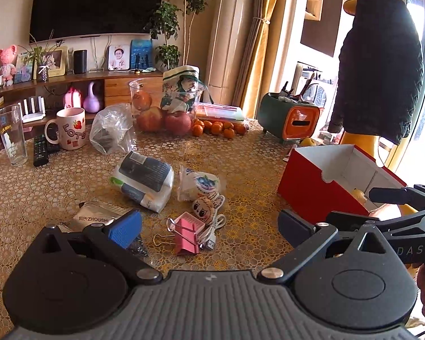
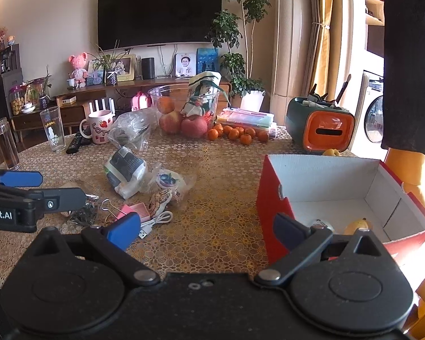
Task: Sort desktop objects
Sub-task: 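Move both tools back over the table toward the remaining items, then grasp the silver ZHOUSHI snack bag with the left tool while the right tool grasps the white USB cable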
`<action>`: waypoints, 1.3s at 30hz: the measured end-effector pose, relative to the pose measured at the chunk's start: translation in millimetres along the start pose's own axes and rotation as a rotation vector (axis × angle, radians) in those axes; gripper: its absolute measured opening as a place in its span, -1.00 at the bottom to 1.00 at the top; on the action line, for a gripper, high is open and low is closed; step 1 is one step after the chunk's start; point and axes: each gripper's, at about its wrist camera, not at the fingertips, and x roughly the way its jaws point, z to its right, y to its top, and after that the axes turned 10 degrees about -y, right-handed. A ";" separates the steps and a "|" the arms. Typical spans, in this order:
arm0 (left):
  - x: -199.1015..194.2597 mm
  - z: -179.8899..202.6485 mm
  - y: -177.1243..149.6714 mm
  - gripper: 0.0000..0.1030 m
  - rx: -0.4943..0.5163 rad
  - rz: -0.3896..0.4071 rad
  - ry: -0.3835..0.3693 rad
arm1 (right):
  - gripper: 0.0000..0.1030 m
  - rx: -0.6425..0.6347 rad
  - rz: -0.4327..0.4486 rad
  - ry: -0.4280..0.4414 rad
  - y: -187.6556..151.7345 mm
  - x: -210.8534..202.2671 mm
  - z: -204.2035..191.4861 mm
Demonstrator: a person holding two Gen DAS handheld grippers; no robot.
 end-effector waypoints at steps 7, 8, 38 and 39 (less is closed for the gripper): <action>-2.8 -34.3 -2.0 1.00 -0.004 0.005 0.059 | 0.95 -0.013 0.006 -0.009 1.9 14.6 -25.5; -2.5 -39.8 -2.1 1.00 -0.007 0.002 0.062 | 0.95 -0.010 -0.001 -0.005 2.4 18.2 -27.8; 59.1 -153.3 -14.6 0.99 -0.049 -0.075 0.189 | 0.74 -0.063 -0.118 0.002 -7.0 104.1 -91.8; 60.7 -153.4 -15.2 0.98 -0.043 -0.077 0.192 | 0.70 -0.059 -0.126 -0.008 -7.2 108.5 -90.9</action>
